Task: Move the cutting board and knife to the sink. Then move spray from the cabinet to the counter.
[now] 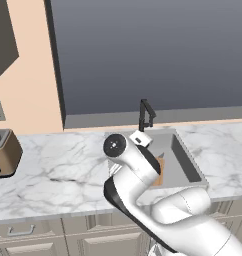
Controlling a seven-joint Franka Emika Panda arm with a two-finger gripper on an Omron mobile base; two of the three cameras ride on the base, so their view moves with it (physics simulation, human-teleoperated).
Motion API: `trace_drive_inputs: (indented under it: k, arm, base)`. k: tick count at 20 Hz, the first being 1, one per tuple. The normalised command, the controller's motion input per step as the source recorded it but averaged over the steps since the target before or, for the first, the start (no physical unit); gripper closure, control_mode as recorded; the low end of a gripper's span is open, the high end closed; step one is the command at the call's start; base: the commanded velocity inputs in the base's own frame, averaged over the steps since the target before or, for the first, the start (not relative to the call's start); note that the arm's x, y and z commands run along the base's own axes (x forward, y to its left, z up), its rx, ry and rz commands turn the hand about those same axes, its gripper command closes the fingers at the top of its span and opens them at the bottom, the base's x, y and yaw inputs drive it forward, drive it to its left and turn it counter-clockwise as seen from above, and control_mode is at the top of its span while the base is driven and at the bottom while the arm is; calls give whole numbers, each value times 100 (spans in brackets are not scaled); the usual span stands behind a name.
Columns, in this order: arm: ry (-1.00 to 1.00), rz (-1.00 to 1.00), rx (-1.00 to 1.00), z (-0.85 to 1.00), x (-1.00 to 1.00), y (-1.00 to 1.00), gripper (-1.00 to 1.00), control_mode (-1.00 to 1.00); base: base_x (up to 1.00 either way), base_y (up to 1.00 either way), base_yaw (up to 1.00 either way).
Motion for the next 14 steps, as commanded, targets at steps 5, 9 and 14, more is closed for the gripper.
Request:
trace_drive_inputs:
  k: [5, 9, 14]
  arm:
    - [-7, 0, 1, 0, -20, -5, -100, -100]
    - [-17, 0, 0, -17, -73, -2, -100, -100]
    - [0, 0, 0, 0, 0, 0, -100, 100]
  base:
    - [0, 0, 0]
    - [0, 0, 0]
    - [-91, 35, 1]
